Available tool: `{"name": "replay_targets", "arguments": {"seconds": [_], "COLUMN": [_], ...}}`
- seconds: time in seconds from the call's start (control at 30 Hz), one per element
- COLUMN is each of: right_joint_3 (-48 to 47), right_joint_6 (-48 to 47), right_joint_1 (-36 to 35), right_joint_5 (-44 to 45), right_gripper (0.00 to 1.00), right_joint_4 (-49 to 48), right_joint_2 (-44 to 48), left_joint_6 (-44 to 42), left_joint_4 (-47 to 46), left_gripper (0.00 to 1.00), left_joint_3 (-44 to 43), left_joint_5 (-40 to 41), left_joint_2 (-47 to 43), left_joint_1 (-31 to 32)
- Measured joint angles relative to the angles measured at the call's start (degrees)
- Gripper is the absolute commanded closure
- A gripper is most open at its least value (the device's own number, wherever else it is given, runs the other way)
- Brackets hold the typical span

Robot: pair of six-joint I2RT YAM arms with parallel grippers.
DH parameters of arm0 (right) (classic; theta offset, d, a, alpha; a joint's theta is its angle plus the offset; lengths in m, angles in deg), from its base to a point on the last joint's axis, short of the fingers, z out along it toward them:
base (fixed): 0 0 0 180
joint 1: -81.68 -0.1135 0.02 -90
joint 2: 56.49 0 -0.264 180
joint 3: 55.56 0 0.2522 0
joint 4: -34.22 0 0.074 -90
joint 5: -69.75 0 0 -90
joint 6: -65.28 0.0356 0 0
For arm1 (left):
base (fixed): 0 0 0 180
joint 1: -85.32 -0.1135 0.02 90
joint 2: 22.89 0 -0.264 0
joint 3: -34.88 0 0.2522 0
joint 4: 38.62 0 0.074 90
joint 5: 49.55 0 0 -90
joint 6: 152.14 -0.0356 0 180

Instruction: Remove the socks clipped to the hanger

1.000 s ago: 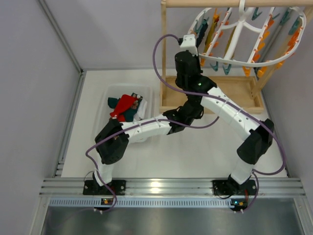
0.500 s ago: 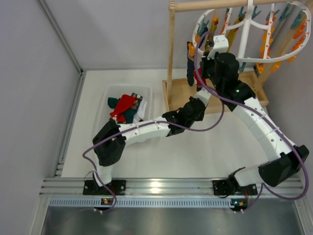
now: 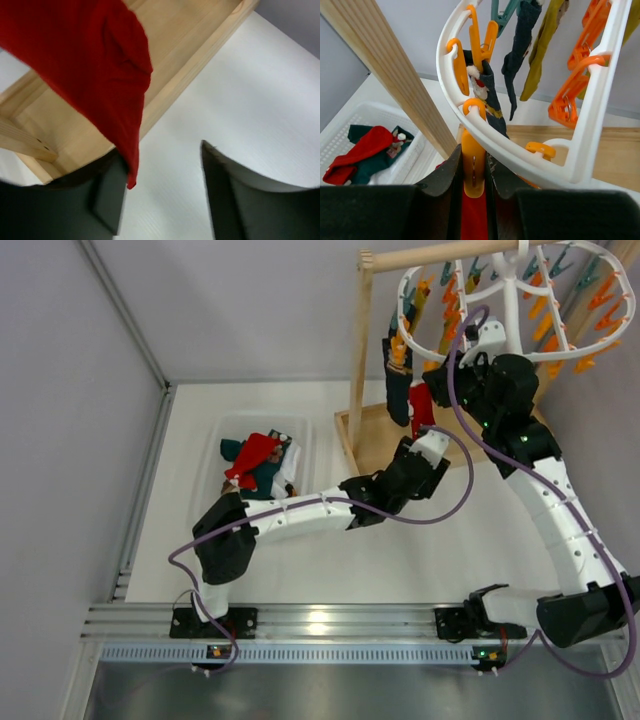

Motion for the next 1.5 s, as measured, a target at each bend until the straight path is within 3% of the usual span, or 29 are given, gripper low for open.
{"name": "replay_targets", "arguments": {"seconds": [0.07, 0.7, 0.93, 1.33, 1.4, 1.5], "right_joint_3": [0.70, 7.02, 8.07, 10.12, 10.32, 10.32], "right_joint_6": [1.05, 3.72, 3.17, 8.81, 10.16, 11.69], "right_joint_1": [0.63, 13.90, 18.10, 22.40, 22.88, 23.39], "right_joint_5": [-1.49, -16.61, -17.77, -29.11, -31.06, -33.75], "right_gripper": [1.00, 1.00, 1.00, 1.00, 1.00, 1.00], "right_joint_4": [-0.15, 2.05, 2.95, -1.49, -2.23, -2.38], "right_joint_2": [0.57, 11.78, 15.32, 15.43, 15.43, 15.45], "left_joint_6": [0.02, 1.75, 1.18, -2.97, -3.80, -4.50], "left_joint_4": [-0.04, -0.04, -0.96, -6.01, -7.06, -8.72], "left_gripper": [0.01, 0.01, 0.01, 0.01, 0.04, 0.16], "left_joint_3": [0.00, 4.55, 4.96, 2.12, 0.26, -1.46], "left_joint_5": [0.61, -0.11, -7.23, -17.51, -17.97, -18.27], "left_joint_2": [0.00, -2.58, -3.43, -2.45, -1.46, 0.26], "left_joint_1": [-0.26, -0.35, -0.35, -0.35, -0.35, -0.46]}}
